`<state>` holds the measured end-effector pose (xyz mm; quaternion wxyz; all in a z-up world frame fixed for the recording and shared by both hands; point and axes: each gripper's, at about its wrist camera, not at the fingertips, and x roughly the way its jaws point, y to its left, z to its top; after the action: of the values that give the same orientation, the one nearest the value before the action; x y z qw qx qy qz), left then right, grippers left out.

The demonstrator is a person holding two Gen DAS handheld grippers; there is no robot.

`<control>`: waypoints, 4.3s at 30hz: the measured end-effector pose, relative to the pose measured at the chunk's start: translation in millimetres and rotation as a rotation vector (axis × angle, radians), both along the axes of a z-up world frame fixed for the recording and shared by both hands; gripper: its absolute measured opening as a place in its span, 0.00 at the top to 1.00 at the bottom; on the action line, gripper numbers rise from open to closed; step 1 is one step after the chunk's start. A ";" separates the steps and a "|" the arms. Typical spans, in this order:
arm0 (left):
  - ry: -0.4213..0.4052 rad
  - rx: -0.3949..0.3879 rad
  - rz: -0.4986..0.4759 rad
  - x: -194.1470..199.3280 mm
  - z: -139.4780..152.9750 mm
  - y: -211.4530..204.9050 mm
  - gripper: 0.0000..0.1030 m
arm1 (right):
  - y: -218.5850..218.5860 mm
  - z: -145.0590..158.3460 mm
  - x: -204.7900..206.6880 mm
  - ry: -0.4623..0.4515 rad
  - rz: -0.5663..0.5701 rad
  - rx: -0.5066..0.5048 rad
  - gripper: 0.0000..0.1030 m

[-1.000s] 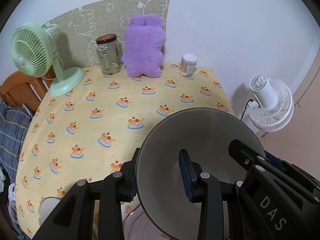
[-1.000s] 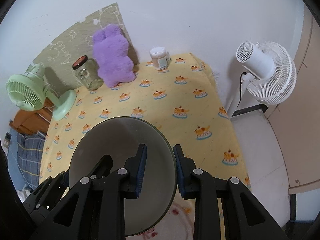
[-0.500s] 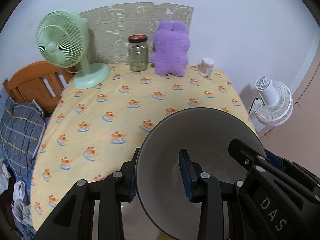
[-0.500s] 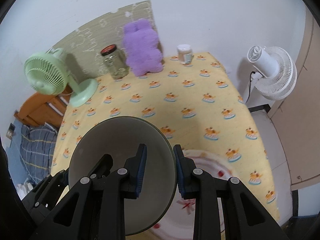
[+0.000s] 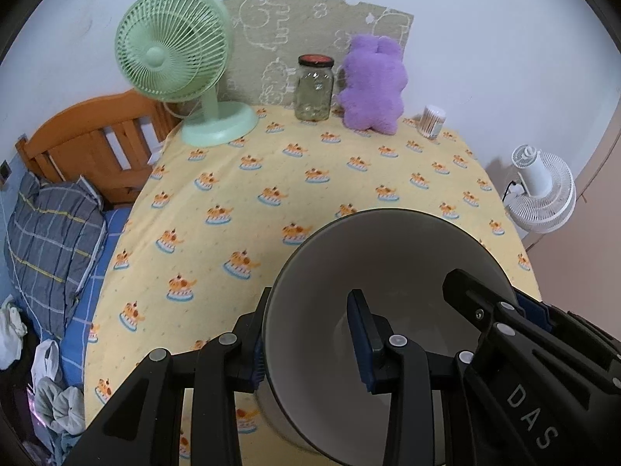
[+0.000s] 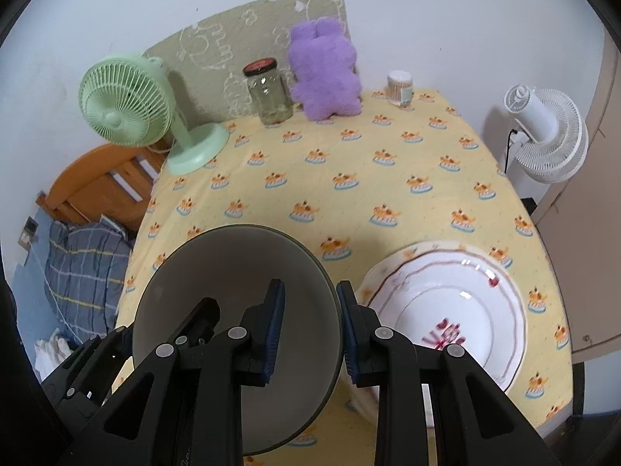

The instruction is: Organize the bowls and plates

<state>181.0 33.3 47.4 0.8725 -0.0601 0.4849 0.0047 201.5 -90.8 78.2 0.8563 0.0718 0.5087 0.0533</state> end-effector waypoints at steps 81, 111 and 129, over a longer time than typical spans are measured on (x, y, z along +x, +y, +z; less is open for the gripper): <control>0.154 -0.099 0.001 -13.5 -54.7 27.8 0.18 | -8.0 -54.9 -11.8 0.152 -0.005 0.024 0.43; 0.227 0.056 0.150 -16.8 -65.4 15.8 0.21 | -11.4 -108.5 19.9 0.338 0.197 0.263 0.70; 0.214 -0.140 -0.053 -2.7 -86.1 28.9 0.22 | 1.7 -99.9 12.2 0.342 0.068 0.126 0.72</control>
<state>178.3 62.2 -38.7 0.8092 -0.1072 0.5759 -0.0458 213.7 -89.1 -21.7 0.7488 0.1160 0.6448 0.1008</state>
